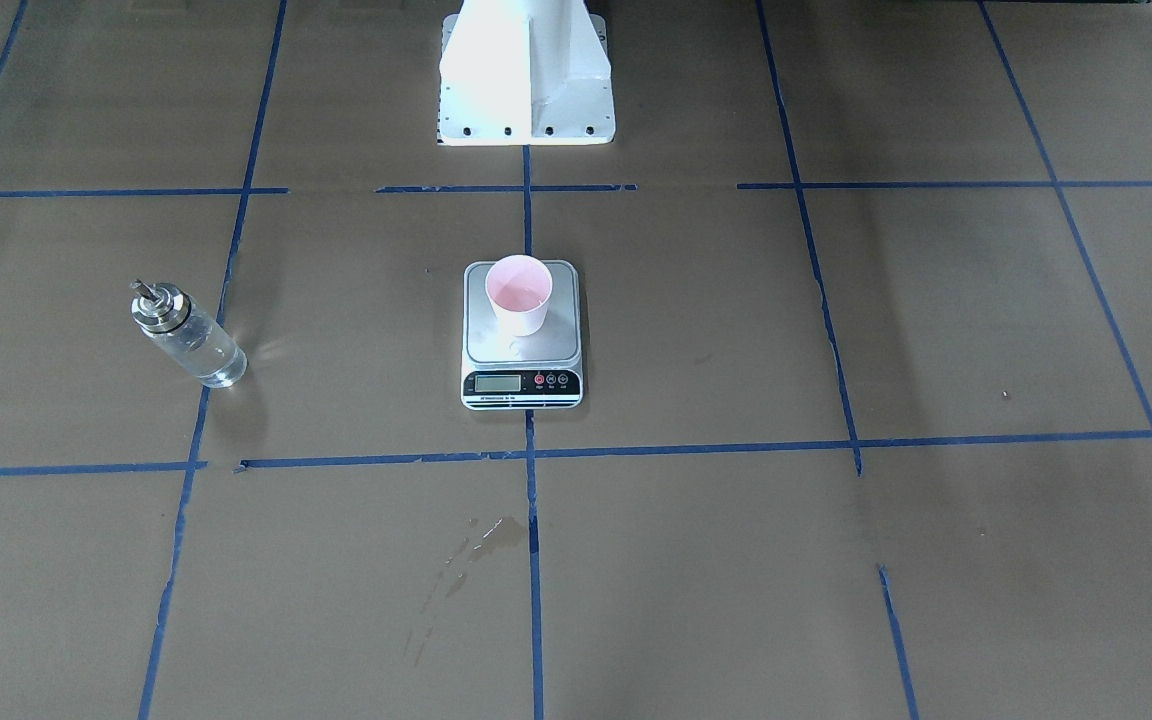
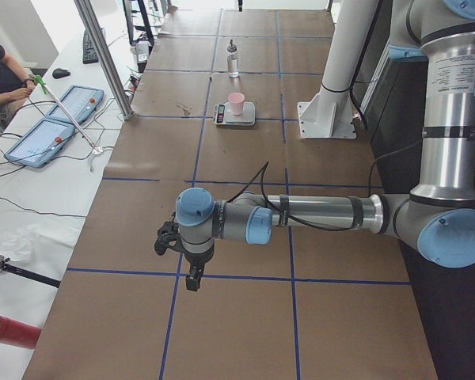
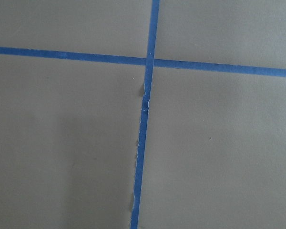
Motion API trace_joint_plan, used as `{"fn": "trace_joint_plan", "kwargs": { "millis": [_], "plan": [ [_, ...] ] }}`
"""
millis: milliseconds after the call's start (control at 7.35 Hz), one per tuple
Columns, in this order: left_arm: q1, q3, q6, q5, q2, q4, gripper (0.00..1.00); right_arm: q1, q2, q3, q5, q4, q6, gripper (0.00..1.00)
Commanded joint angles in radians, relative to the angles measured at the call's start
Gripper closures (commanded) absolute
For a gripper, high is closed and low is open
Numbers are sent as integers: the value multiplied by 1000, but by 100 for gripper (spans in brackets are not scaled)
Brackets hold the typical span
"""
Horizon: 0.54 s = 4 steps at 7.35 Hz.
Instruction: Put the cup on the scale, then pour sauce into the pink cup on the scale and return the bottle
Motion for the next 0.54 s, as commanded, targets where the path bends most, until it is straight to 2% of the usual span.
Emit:
{"fn": "trace_joint_plan", "kwargs": {
  "millis": [0,408],
  "plan": [
    [0,-3,0,-1,-1,0,0,1,4,24,3,-1,65,0],
    [0,0,-15,-4,-6,1,0,1,8,32,26,-39,72,0]
  ]
}}
